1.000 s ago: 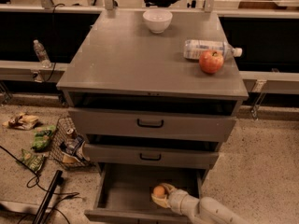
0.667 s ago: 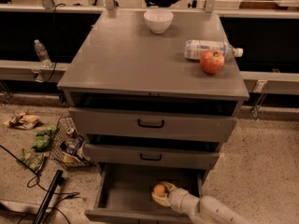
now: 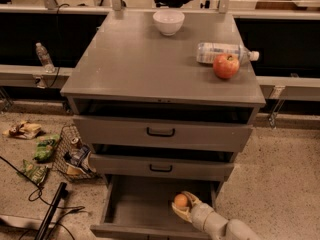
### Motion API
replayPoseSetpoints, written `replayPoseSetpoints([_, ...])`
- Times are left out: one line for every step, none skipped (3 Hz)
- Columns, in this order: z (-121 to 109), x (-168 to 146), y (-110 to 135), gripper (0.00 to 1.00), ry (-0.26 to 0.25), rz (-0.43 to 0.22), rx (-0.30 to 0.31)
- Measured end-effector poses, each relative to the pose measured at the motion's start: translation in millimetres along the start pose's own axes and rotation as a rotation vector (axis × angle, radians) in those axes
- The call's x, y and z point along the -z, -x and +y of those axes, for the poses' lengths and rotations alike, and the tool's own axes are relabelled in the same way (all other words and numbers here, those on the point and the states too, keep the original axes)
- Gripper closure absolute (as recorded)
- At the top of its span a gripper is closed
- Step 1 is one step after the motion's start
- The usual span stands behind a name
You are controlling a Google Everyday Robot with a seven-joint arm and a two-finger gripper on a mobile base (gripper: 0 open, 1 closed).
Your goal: Pick orange from bottom drawer and place on counter
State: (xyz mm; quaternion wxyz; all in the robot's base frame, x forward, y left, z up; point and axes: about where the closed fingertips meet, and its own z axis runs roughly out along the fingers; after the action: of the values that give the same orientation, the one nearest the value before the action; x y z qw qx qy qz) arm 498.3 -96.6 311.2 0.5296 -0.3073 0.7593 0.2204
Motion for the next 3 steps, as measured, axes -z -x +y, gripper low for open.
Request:
replayPoseSetpoints([-5,44,42,1.00,-0.063,-0.044,0.071])
replayPoseSetpoints([6,83,97,1.00,-0.089,-0.093,0.127])
replayPoseSetpoints([23,119,179,1.00,-0.100,-0.146,0.139])
